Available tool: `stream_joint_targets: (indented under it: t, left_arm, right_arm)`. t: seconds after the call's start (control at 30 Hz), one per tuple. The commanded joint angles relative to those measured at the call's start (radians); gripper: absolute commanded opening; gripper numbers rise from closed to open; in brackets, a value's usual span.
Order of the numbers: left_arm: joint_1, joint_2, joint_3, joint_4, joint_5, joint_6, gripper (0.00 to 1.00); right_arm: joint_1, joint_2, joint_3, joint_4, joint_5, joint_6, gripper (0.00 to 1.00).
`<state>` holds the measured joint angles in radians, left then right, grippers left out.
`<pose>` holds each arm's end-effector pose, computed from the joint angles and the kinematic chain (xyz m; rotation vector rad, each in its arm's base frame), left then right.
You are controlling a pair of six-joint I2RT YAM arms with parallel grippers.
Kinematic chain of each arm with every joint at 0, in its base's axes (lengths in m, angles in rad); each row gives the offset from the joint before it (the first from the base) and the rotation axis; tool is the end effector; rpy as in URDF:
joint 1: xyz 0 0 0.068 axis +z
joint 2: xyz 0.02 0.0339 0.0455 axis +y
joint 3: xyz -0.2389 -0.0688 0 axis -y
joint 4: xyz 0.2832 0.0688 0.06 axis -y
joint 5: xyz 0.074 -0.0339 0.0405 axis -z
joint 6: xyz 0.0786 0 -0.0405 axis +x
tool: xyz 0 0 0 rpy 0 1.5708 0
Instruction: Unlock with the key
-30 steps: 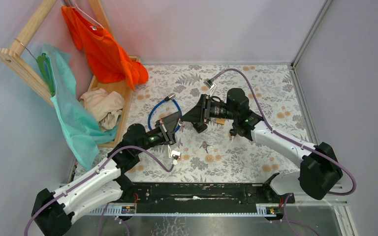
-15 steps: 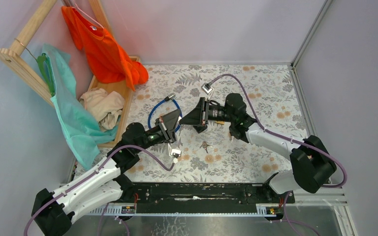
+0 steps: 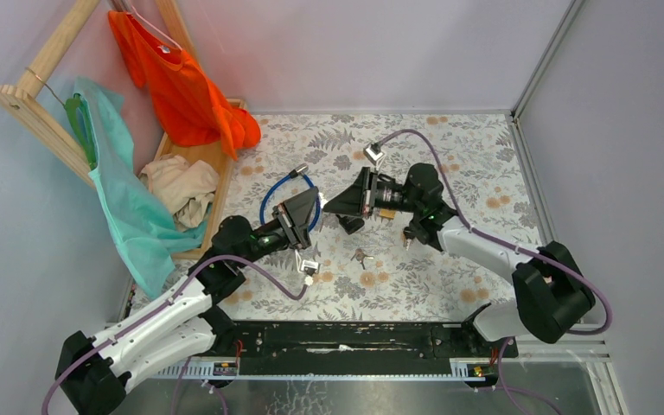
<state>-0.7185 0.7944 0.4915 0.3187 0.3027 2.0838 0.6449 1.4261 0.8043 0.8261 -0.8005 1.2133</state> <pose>0.2027 -0.2084 0.2591 1.6178 0.0258 0.8355 0.2672 0.2716 0.2598 -0.3494 1.7681 1.9787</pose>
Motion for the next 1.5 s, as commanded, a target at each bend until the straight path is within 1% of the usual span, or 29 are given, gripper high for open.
stream_joint_targets:
  t: [0.0, 0.03, 0.07, 0.1, 0.13, 0.17, 0.23, 0.27, 0.3, 0.33, 0.37, 0.4, 0.47, 0.53, 0.63, 0.7, 0.77, 0.83, 0.93, 1.0, 1.07, 1.17, 1.27, 1.3, 1.37, 1.43, 1.47]
  left_arm:
    - [-0.004, -0.022, 0.053, 0.006, -0.051, -0.075, 0.6]
    - [-0.004, -0.03, 0.077, -0.06, -0.064, -0.14, 0.83]
    - [-0.004, -0.036, 0.127, -0.139, -0.077, -0.232, 0.96]
    - [-0.004, -0.033, 0.187, -0.235, -0.095, -0.344, 0.99]
    - [-0.004, -0.016, 0.267, -0.359, -0.112, -0.503, 1.0]
    - [-0.004, 0.021, 0.374, -0.482, -0.125, -0.698, 1.0]
    - [0.015, 0.168, 0.605, -0.765, -0.115, -1.071, 1.0]
    - [0.045, 0.241, 0.711, -0.896, -0.062, -1.226, 1.0]
    - [0.094, 0.301, 0.795, -1.009, 0.044, -1.379, 1.0]
    - [0.156, 0.345, 0.854, -1.091, 0.171, -1.466, 1.0]
    - [0.225, 0.373, 0.882, -1.147, 0.314, -1.527, 1.0]
    - [0.277, 0.387, 0.884, -1.173, 0.43, -1.588, 1.0]
    - [0.339, 0.395, 0.864, -1.167, 0.573, -1.688, 1.0]
    - [0.345, 0.388, 0.832, -1.107, 0.669, -1.814, 0.99]
    - [0.348, 0.367, 0.76, -0.958, 0.792, -2.03, 0.97]
    - [0.35, 0.365, 0.728, -0.889, 0.874, -2.143, 0.95]
    - [0.351, 0.377, 0.711, -0.867, 0.953, -2.207, 0.95]
    - [0.352, 0.39, 0.694, -0.875, 1.009, -2.242, 0.92]
    - [0.353, 0.392, 0.679, -0.873, 1.015, -2.273, 0.85]
    - [0.354, 0.381, 0.667, -0.837, 0.988, -2.295, 0.79]
    - [0.353, 0.374, 0.643, -0.765, 0.978, -2.351, 0.69]
    - [0.352, 0.381, 0.64, -0.756, 0.994, -2.362, 0.58]
    - [0.351, 0.386, 0.648, -0.761, 0.979, -2.348, 0.41]
    - [0.352, 0.385, 0.65, -0.769, 0.968, -2.336, 0.31]
    - [0.352, 0.382, 0.651, -0.782, 0.948, -2.324, 0.17]
    - [0.352, 0.389, 0.659, -0.807, 0.941, -2.308, 0.06]
    - [0.352, 0.401, 0.665, -0.831, 0.946, -2.293, 0.03]
  right_arm:
    - [-0.068, -0.101, 0.096, -0.345, -0.035, -0.225, 0.0]
    - [-0.069, -0.112, 0.153, -0.51, -0.02, -0.342, 0.0]
    - [-0.069, -0.11, 0.214, -0.663, -0.001, -0.467, 0.0]
    - [-0.069, -0.105, 0.266, -0.795, 0.013, -0.563, 0.0]
    - [-0.07, -0.1, 0.309, -0.885, 0.025, -0.648, 0.0]
    - [-0.07, -0.1, 0.334, -0.947, 0.034, -0.713, 0.0]
    - [-0.067, -0.106, 0.352, -0.997, 0.052, -0.789, 0.0]
    - [-0.067, -0.109, 0.355, -1.005, 0.046, -0.811, 0.0]
    - [-0.064, -0.112, 0.357, -1.008, 0.032, -0.834, 0.0]
    - [-0.061, -0.117, 0.357, -1.009, 0.019, -0.85, 0.0]
    - [-0.053, -0.123, 0.356, -1.012, 0.01, -0.868, 0.0]
    - [-0.038, -0.13, 0.358, -1.026, 0.012, -0.899, 0.0]
    - [0.001, -0.137, 0.371, -1.069, 0.037, -0.957, 0.0]
    - [0.033, -0.139, 0.376, -1.082, 0.02, -0.979, 0.0]
    - [0.061, -0.144, 0.375, -1.059, -0.011, -0.979, 0.0]
    - [0.065, -0.147, 0.369, -1.03, -0.035, -0.963, 0.0]
    - [0.067, -0.146, 0.365, -0.993, -0.072, -0.945, 0.0]
    - [0.067, -0.145, 0.36, -0.953, -0.111, -0.914, 0.0]
    - [0.067, -0.143, 0.36, -0.927, -0.134, -0.902, 0.0]
    - [0.068, -0.136, 0.368, -0.929, -0.141, -0.898, 0.0]
    - [0.071, -0.13, 0.372, -0.93, -0.147, -0.897, 0.0]
    - [0.077, -0.128, 0.376, -0.932, -0.147, -0.896, 0.0]
    - [0.082, -0.127, 0.381, -0.937, -0.138, -0.896, 0.0]
    - [0.082, -0.127, 0.382, -0.938, -0.135, -0.896, 0.0]
    - [0.083, -0.126, 0.385, -0.941, -0.133, -0.898, 0.0]
    - [0.084, -0.122, 0.392, -0.951, -0.126, -0.902, 0.0]
    - [0.086, -0.118, 0.394, -0.954, -0.122, -0.903, 0.0]
